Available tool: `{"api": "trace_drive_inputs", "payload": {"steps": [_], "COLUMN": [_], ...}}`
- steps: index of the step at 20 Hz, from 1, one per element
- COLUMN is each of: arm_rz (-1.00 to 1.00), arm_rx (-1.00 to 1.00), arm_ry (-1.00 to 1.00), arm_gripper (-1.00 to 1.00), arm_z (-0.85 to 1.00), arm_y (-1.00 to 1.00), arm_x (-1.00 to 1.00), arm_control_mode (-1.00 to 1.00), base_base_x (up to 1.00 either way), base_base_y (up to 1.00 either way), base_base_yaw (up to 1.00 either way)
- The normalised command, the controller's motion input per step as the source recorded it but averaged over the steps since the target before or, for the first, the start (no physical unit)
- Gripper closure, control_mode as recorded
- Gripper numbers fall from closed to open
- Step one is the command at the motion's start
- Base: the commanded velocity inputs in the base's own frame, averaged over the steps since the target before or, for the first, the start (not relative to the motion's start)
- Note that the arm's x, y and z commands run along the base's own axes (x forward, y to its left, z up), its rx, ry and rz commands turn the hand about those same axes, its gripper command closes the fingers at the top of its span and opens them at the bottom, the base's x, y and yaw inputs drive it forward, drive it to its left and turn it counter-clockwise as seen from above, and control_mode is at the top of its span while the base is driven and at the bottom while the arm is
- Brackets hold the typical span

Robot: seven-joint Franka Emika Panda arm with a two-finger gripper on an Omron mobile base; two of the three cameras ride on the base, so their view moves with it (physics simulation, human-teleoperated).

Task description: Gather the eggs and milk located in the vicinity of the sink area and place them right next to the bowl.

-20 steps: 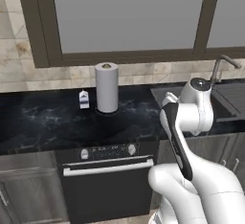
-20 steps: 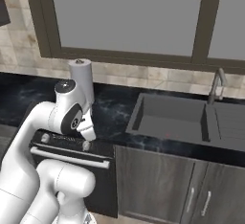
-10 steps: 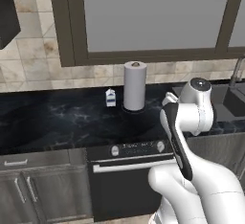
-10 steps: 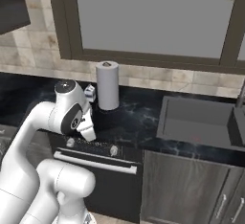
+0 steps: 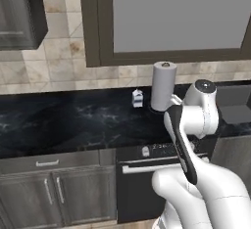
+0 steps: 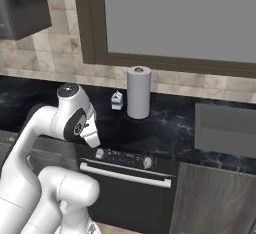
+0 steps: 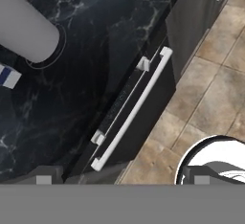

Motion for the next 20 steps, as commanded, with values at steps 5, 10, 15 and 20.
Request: {"api": "trace_drive_inputs", "payload": {"steps": [5,10,15,20], "arm_rz": [0.0,0.0,0.0,0.0], "arm_rx": [0.0,0.0,0.0,0.0], "arm_ry": [0.0,0.0,0.0,0.0], "arm_gripper": [-1.0,-1.0,-1.0,-1.0], "arm_z": [0.0,0.0,0.0,0.0], "arm_y": [0.0,0.0,0.0,0.0], "arm_x": [0.0,0.0,0.0,0.0], "arm_control_mode": [1.0,1.0,1.0,1.0], "base_base_x": [0.09,0.12,0.19,0.28], "base_base_y": [0.55,0.51,0.48,0.41], "base_base_yaw": [0.0,0.0,-0.02,-0.03]}}
